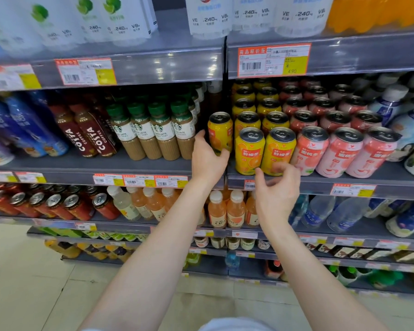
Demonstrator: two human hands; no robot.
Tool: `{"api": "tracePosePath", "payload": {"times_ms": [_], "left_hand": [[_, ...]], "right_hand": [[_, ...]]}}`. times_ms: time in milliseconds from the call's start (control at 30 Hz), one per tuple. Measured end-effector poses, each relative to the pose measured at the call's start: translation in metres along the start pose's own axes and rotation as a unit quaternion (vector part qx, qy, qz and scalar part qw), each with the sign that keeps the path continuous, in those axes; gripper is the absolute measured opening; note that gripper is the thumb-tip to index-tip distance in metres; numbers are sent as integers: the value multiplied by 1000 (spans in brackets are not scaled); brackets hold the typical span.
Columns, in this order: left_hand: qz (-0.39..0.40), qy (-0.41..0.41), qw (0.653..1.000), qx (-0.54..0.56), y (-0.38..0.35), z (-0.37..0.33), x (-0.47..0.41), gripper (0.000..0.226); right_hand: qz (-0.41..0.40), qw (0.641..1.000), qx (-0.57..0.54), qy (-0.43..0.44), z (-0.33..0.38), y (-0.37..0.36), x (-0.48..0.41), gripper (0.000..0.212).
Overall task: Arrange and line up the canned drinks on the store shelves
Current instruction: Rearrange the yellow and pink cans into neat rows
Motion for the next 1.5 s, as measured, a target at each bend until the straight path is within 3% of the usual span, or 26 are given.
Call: {"api": "tracePosePath", "payload": {"times_ms": [167, 567, 700, 833, 1500], "left_hand": [[39, 15, 999, 7, -7, -2, -10, 87], [-55, 24, 996, -64, -8, 3, 7, 77], [-28, 33, 999, -8, 1, 7, 13, 69], [-41, 21, 999, -18, 8, 10, 20, 69], [-8, 4, 1000, -9, 16, 16, 27, 71]], "right_hand": [[12, 1000, -11, 4, -6, 1, 2, 31], [34, 999, -19, 36, 2, -19, 3, 24], [29, 999, -16, 20, 4, -26, 3, 33], [21, 1000, -14, -4, 6, -32, -2, 40], [11, 1000, -5, -2, 4, -40, 1, 39]]}}
Point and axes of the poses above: each hand's wrist, its own x-axis away from the middle knuckle, its own y-axis out of the back of the hand, z = x × y, the point moved 3 cm from there along -x, towards the middle knuckle, and after that the axes turned 1 degree about -x, right-handed, at the moved point
